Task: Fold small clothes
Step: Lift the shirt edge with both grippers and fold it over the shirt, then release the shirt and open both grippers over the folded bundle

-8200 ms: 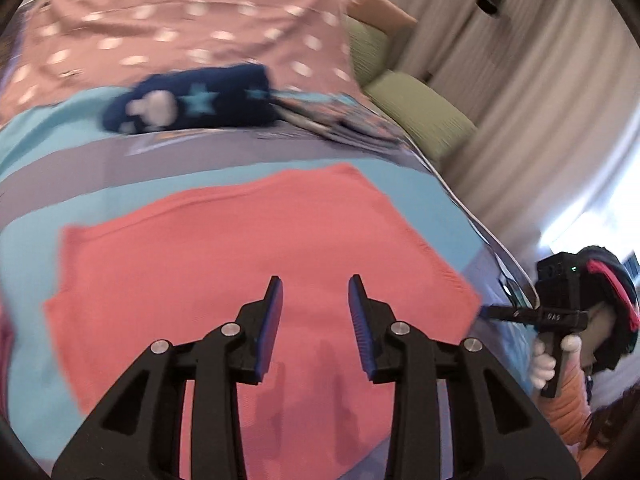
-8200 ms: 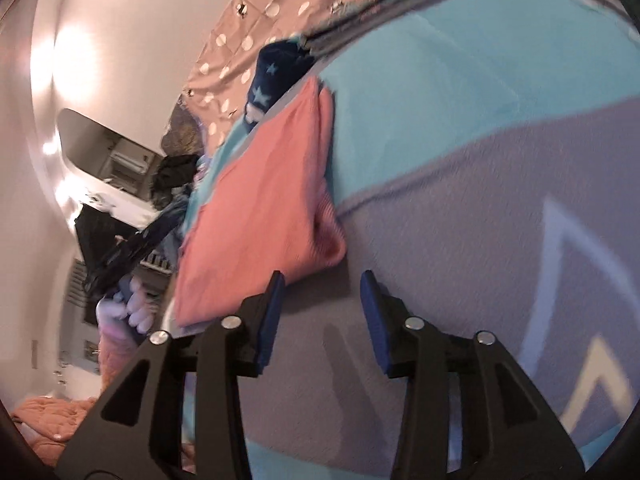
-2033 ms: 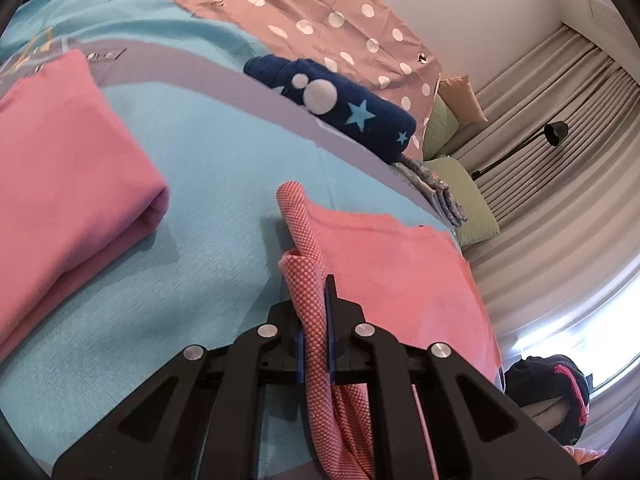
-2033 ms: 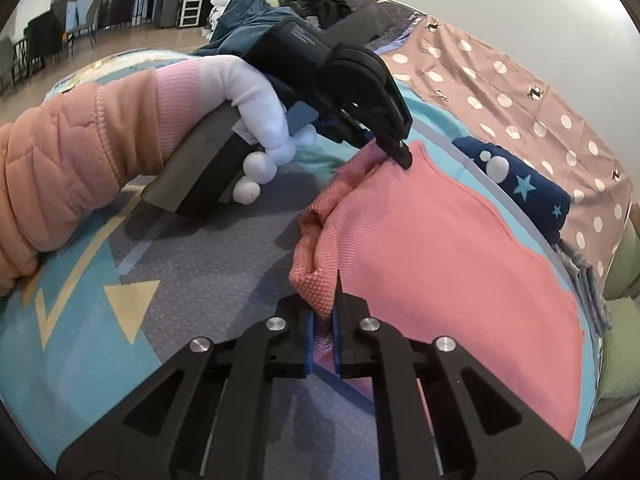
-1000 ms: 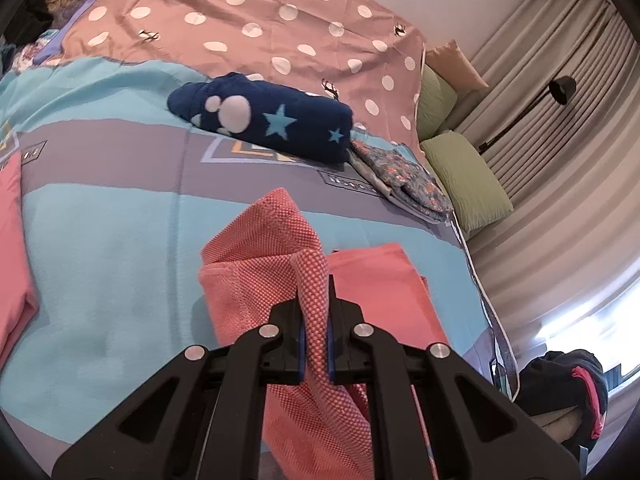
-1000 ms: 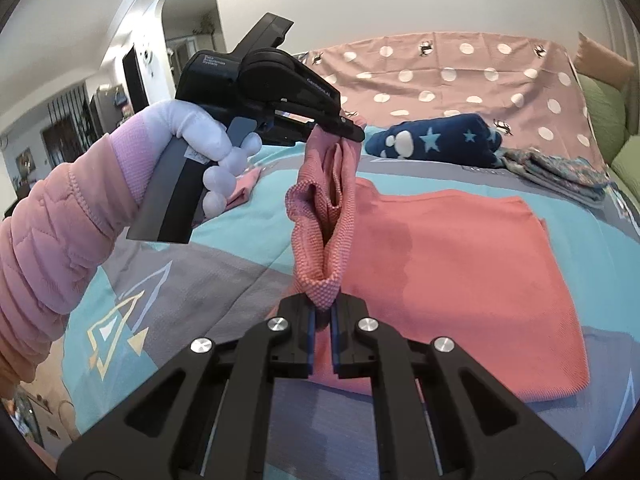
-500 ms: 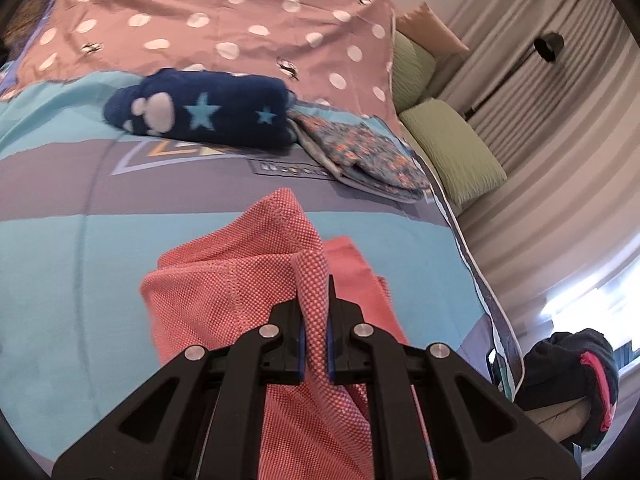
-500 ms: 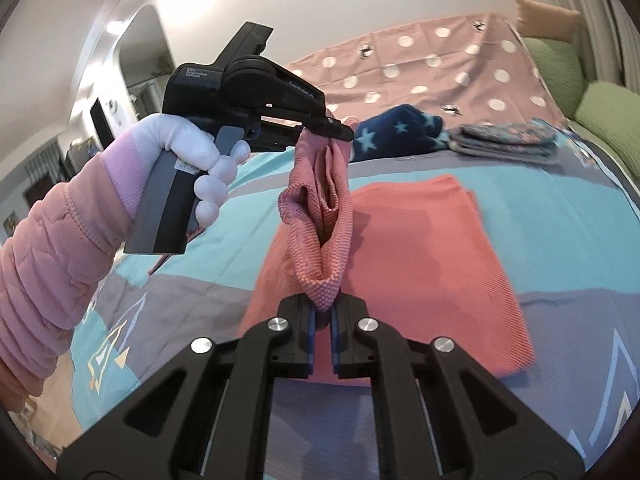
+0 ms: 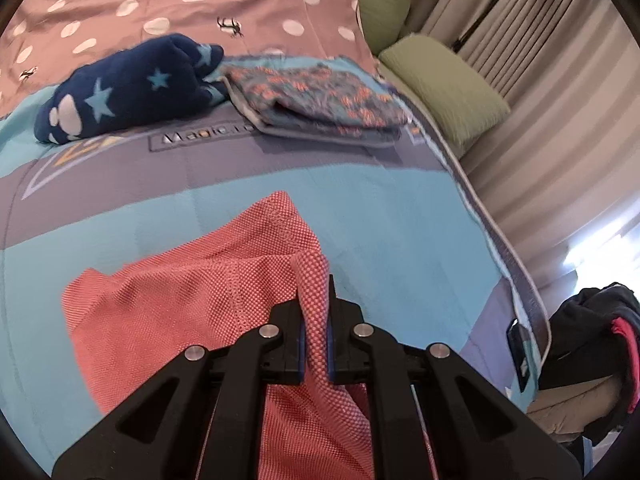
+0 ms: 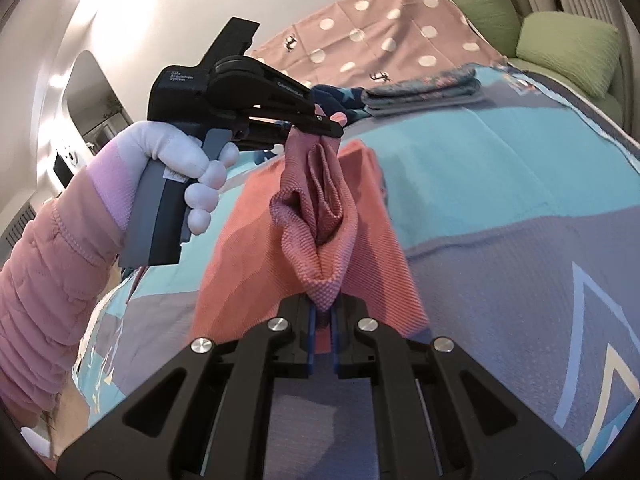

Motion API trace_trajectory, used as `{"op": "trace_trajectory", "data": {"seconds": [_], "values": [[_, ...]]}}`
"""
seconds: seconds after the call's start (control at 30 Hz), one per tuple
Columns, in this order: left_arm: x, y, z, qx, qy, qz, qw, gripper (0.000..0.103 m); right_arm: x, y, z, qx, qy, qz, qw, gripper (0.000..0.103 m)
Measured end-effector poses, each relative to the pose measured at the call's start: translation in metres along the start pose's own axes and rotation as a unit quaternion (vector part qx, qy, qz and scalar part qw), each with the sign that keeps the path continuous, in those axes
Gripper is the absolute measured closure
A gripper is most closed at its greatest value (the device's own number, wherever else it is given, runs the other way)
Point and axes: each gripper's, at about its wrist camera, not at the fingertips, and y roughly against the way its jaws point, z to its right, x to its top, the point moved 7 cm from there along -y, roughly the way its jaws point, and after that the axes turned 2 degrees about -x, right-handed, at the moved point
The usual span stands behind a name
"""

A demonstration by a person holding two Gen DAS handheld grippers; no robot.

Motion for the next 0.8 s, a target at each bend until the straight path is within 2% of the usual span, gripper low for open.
{"op": "trace_trajectory", "data": {"seconds": [0.2, 0.23, 0.27, 0.3, 0.4, 0.47, 0.5, 0.57, 0.67, 0.8], "values": [[-0.003, -0.025, 0.003, 0.004, 0.006, -0.018, 0.9998, 0.096, -0.005, -0.007, 0.014, 0.005, -0.023, -0.017, 1.0, 0.097], [-0.004, -0.029, 0.003, 0.006, 0.005, -0.02, 0.9998, 0.095, -0.009, -0.007, 0.018, 0.001, -0.031, -0.022, 0.999, 0.091], [-0.004, -0.031, 0.004, 0.006, 0.005, -0.02, 0.9998, 0.094, -0.011, -0.007, 0.023, -0.008, -0.042, -0.027, 0.999, 0.08], [-0.003, -0.03, 0.005, 0.004, 0.004, -0.015, 0.9999, 0.088, -0.011, -0.006, 0.029, -0.012, -0.054, -0.028, 0.998, 0.079], [0.0, -0.012, 0.015, -0.017, -0.01, 0.019, 0.9996, 0.083, -0.012, 0.0, 0.044, -0.008, -0.082, -0.027, 0.996, 0.08], [0.003, 0.008, 0.024, -0.025, -0.032, 0.05, 0.9979, 0.078, -0.013, 0.005, 0.051, -0.027, -0.08, -0.024, 0.996, 0.078], [0.003, 0.023, 0.029, -0.023, -0.048, 0.068, 0.9963, 0.073, -0.013, 0.005, 0.054, -0.029, -0.08, -0.023, 0.996, 0.078], [-0.001, 0.042, 0.033, -0.015, -0.069, 0.083, 0.9941, 0.071, -0.014, 0.008, 0.057, -0.036, -0.082, -0.021, 0.996, 0.078], [-0.03, 0.069, 0.032, -0.003, -0.102, 0.091, 0.9907, 0.066, -0.012, 0.016, 0.057, -0.041, -0.073, -0.011, 0.996, 0.079], [-0.085, 0.089, 0.011, 0.021, -0.11, 0.079, 0.9906, 0.066, -0.009, 0.022, 0.045, -0.037, -0.034, 0.0, 0.999, 0.079]]}}
